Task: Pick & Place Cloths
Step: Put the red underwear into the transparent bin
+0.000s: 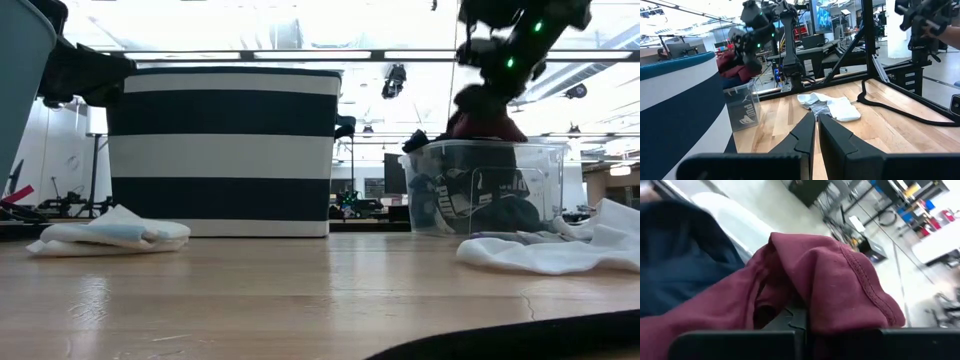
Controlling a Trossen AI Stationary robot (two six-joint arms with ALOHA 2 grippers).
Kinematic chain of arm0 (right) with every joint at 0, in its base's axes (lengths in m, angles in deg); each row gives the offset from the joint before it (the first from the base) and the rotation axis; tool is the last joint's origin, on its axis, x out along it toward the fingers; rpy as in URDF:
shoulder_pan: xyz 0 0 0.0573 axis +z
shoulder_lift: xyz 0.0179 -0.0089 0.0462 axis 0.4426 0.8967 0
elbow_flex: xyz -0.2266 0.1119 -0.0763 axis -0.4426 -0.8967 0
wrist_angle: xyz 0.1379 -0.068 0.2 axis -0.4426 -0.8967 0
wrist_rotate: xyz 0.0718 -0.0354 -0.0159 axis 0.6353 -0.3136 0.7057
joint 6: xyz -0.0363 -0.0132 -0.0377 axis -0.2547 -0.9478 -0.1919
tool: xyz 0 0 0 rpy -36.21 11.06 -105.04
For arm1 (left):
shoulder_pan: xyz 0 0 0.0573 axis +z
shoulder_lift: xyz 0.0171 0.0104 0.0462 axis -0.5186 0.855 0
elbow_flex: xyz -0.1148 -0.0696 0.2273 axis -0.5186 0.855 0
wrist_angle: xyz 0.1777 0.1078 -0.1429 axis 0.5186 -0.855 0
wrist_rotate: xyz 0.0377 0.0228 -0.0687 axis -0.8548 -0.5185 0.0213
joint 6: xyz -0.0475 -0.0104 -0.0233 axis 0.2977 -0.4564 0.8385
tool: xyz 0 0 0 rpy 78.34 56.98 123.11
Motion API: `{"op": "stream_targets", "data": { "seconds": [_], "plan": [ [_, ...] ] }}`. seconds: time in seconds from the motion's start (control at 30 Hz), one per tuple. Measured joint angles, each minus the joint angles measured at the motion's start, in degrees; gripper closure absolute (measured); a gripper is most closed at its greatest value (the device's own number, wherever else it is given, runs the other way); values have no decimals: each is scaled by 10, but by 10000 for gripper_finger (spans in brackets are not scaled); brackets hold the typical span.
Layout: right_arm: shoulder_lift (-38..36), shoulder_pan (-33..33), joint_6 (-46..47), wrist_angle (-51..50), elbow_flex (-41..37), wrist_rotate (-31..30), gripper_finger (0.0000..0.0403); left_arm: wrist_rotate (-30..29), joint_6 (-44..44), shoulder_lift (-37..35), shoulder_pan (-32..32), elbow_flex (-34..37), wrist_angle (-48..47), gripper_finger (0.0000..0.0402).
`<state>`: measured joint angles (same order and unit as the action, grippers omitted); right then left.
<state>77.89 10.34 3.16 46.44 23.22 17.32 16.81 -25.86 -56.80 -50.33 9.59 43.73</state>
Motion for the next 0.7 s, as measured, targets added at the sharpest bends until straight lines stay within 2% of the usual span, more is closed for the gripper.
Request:
{"op": "stream_targets", "data": {
  "seconds": [0.2, 0.37, 0.7],
  "plan": [
    [63, -43, 13, 2, -5, 3, 391, 0, 0, 0, 0, 0, 0, 371],
    [99, -57, 17, 8, 0, 2, 380, 0, 0, 0, 0, 0, 0, 371],
    [62, -57, 13, -8, 13, 7, 353, 0, 0, 0, 0, 0, 0, 371]
  ]
}}
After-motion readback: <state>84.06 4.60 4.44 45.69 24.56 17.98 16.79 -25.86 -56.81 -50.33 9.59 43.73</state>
